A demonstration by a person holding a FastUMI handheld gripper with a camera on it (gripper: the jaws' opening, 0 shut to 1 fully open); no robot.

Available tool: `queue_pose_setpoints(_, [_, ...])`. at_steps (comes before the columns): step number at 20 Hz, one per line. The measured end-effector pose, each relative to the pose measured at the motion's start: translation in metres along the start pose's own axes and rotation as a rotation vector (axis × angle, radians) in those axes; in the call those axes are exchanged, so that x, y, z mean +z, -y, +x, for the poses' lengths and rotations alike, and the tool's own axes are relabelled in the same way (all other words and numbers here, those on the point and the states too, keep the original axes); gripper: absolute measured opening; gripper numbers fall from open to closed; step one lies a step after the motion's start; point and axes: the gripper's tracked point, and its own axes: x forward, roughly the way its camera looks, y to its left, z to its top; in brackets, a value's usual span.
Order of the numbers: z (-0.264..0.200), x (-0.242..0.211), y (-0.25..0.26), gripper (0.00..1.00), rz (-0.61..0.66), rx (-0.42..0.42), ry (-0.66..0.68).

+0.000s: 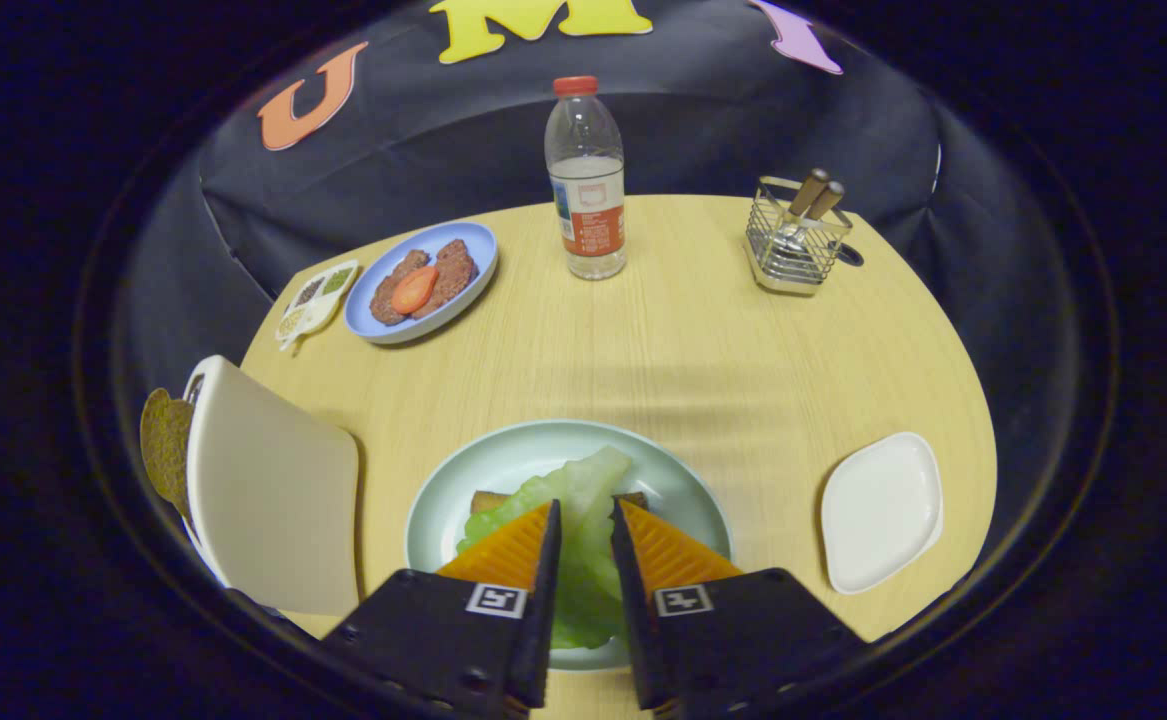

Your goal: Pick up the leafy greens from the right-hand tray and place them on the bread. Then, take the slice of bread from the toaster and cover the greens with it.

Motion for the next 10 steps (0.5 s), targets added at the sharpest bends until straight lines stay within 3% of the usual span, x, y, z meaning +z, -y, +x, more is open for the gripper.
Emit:
queue_pose_setpoints(5, [-0.044,0.011,0.0,0.81,-0.006,-0.015,0.109])
queue_pose_setpoints(7, [-0.064,0.015,-0.007,0.92,-0.015,-0.029,0.151])
queue_pose_setpoints(10, [-0.09,0.022,-0.029,0.97,-0.037,-0.019,0.2])
